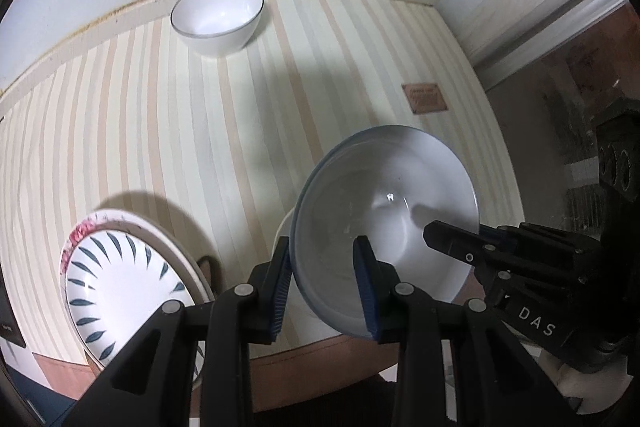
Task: Organize plates and bowls
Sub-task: 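Carry the white bowl with both grippers toward the black-rimmed white bowl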
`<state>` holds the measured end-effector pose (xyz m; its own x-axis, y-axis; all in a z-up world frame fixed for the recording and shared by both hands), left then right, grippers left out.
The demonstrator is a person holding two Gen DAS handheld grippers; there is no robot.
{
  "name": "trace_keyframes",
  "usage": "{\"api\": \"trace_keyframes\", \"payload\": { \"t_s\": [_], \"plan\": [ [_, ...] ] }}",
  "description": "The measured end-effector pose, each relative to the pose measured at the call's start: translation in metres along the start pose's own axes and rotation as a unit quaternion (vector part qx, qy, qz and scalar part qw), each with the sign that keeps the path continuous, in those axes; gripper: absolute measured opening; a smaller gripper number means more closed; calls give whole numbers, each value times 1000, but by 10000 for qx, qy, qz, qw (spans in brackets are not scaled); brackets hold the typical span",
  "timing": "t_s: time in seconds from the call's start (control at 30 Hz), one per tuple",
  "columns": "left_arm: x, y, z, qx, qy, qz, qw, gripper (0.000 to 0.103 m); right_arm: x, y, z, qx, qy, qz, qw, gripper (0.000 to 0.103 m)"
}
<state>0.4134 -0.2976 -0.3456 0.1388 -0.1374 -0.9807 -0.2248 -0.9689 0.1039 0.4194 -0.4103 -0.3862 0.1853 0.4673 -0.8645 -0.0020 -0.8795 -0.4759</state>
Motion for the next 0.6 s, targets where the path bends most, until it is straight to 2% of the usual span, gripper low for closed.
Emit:
{"api": "trace_keyframes", "payload": {
  "t_s": [0.23, 0.6],
  "plan": [
    [25, -5, 16, 9, -320, -139, 9994, 28, 24, 6, 13, 1, -256, 59, 9997, 15],
    [48, -7, 25, 164, -567, -485, 9971, 28, 49, 12, 21, 32, -518, 151, 9985, 15]
  ]
}}
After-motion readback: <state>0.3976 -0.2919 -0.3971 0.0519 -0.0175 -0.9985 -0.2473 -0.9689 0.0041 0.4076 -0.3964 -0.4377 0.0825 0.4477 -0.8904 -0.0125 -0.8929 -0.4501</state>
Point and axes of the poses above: each gripper's, at about its wrist camera, not at the fingertips, and x roughly the way its jaws point, y to its right, z to its underside, the point moved 9 cm from there along x, roughly the way its jaws point, and after that the axes turned 8 degrees about -z, right-handed, at the moved point
